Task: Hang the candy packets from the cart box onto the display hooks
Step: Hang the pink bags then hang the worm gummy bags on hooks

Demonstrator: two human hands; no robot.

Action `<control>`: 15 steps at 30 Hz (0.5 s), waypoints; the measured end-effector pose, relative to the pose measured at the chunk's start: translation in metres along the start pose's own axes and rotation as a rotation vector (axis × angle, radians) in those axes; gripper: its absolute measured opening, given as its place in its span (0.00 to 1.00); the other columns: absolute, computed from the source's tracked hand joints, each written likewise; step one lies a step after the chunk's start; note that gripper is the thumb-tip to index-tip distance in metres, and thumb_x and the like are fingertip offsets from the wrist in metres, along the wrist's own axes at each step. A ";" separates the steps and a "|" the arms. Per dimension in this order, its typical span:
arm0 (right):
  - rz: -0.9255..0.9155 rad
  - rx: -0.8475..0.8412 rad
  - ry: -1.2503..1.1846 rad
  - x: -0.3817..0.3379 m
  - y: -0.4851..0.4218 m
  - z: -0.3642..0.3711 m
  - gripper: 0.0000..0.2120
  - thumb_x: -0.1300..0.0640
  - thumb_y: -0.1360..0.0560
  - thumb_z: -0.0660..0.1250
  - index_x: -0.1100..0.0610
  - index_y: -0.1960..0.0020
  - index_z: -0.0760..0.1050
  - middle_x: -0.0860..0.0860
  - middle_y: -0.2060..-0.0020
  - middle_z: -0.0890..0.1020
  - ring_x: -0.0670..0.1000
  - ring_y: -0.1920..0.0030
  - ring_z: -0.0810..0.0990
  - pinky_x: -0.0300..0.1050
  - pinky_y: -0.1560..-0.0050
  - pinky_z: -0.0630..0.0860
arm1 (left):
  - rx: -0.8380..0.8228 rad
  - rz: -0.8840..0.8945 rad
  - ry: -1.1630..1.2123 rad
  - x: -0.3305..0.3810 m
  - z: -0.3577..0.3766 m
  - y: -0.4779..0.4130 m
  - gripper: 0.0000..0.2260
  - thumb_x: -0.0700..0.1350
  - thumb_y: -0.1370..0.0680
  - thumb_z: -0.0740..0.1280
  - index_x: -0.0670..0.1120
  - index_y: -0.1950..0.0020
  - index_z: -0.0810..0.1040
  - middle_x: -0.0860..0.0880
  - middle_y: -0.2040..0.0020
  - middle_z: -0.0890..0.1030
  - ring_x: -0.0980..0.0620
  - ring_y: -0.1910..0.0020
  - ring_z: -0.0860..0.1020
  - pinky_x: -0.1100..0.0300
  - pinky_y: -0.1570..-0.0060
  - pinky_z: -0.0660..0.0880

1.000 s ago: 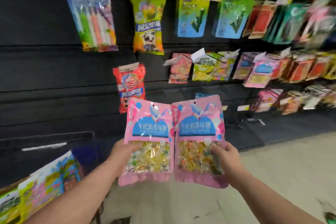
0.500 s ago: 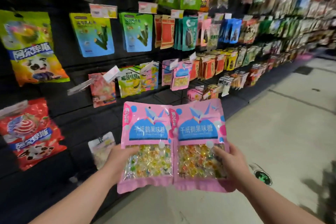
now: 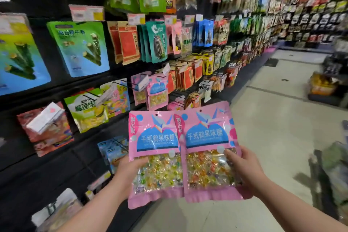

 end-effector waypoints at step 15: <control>-0.032 -0.152 0.048 0.002 -0.205 -0.081 0.07 0.54 0.25 0.67 0.58 0.54 0.80 0.55 0.62 0.85 0.56 0.61 0.83 0.55 0.55 0.81 | 0.130 0.089 0.018 0.021 0.172 -0.067 0.08 0.34 0.24 0.67 0.41 0.46 0.79 0.41 0.55 0.83 0.49 0.66 0.84 0.58 0.74 0.78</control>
Point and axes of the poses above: each hand's wrist, its own y-axis away from the middle knuckle, its own z-axis out of the palm, x = y × z, the point moved 5 cm from there along -y, towards the middle knuckle
